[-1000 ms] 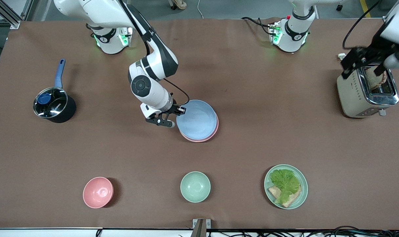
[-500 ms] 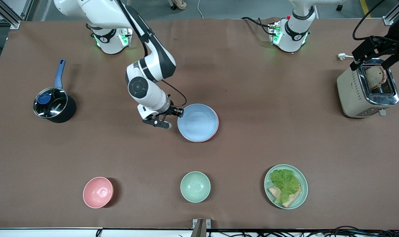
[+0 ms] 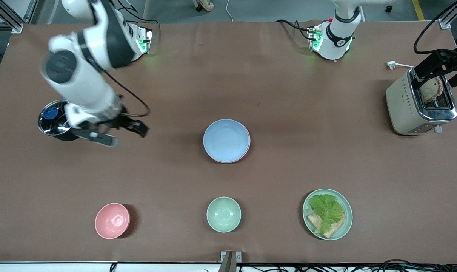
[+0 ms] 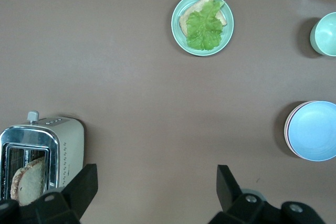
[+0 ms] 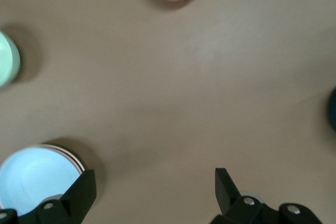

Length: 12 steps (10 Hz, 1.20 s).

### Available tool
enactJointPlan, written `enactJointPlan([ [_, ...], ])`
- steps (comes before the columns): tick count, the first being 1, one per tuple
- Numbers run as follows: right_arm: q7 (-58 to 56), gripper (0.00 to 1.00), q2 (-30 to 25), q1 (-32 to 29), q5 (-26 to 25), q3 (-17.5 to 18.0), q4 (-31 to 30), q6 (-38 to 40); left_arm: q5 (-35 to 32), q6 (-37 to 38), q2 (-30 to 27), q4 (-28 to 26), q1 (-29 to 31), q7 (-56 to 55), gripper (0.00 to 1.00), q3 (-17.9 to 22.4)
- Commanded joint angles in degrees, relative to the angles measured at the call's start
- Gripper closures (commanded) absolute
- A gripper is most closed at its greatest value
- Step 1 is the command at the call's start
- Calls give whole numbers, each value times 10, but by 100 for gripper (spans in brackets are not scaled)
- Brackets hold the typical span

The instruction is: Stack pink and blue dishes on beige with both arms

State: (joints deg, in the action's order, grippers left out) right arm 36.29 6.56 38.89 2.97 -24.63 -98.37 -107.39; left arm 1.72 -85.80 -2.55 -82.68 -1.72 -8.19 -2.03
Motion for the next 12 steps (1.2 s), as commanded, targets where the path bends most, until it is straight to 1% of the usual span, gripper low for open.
enactJointPlan([
  [1,-30,0,-37,1,-17,-54,44,56,-12,8,-8,-28,-10,-2,0,2],
  [3,-67,0,-43,1,-17,-107,108,163,-15,8,-8,-28,-9,20,0,-3],
  [4,-153,0,-44,-6,-17,-134,123,180,-15,9,-8,-29,-9,35,0,-5],
  [5,-220,0,-44,-64,-13,-131,143,207,-15,12,-7,-28,-9,48,0,-5],
  [6,-251,0,-42,-121,-10,-108,170,239,-15,14,-6,-30,-9,52,0,-6],
  [7,-274,0,-40,-164,-10,-86,178,241,-15,17,-7,-30,-7,51,0,-7],
  [8,-292,0,-41,-208,-9,-46,178,242,-14,17,-7,-29,-7,41,0,-7],
  [9,-287,0,-40,-271,-9,22,173,241,-14,17,-7,-29,-7,40,0,-8],
  [12,-290,0,-51,-496,-11,266,152,242,-12,17,-7,-29,-6,39,0,-8],
])
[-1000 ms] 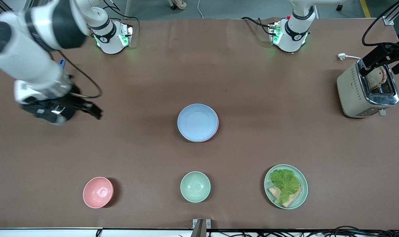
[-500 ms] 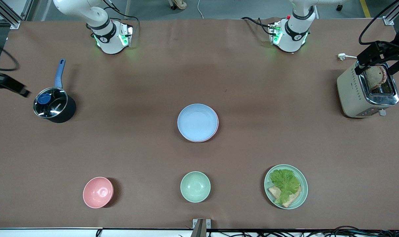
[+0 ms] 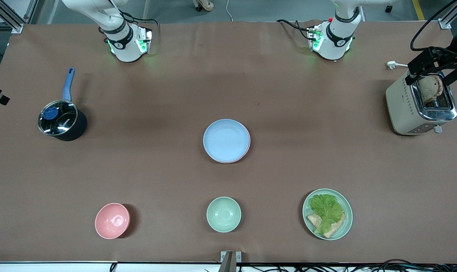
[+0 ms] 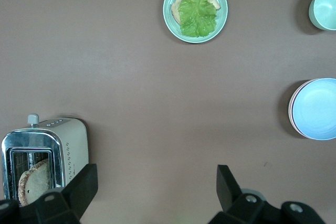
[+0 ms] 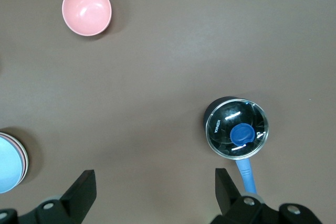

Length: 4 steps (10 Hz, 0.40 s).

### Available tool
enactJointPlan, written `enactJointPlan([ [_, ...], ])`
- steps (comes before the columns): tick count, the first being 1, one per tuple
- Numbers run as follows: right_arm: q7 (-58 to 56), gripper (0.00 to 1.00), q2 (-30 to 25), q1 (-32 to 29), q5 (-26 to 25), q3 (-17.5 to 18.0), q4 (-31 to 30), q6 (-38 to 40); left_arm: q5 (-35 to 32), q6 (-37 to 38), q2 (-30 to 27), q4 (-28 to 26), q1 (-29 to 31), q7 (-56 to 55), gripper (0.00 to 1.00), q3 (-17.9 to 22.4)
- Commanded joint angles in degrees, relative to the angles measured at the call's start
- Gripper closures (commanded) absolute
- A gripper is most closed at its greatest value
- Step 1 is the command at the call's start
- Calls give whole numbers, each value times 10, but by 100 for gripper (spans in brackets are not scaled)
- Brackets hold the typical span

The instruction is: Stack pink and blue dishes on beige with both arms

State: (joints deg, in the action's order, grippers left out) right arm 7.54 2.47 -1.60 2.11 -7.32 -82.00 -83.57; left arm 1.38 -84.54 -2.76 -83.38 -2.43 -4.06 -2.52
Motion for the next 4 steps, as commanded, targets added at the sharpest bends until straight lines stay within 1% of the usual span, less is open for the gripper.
enactJointPlan([
  [1,-4,0,-21,-95,-6,105,-23,5,-8,4,-5,-22,1,-3,0,-3],
  [2,-5,0,-23,-79,-11,100,-23,10,-8,4,-5,-22,2,-2,0,-3],
  [3,-5,0,-21,-53,-24,73,-19,9,-7,4,-5,-22,2,-2,0,-2],
  [4,-5,0,-22,-32,-24,54,-19,10,-7,4,-5,-22,2,-2,0,-2],
])
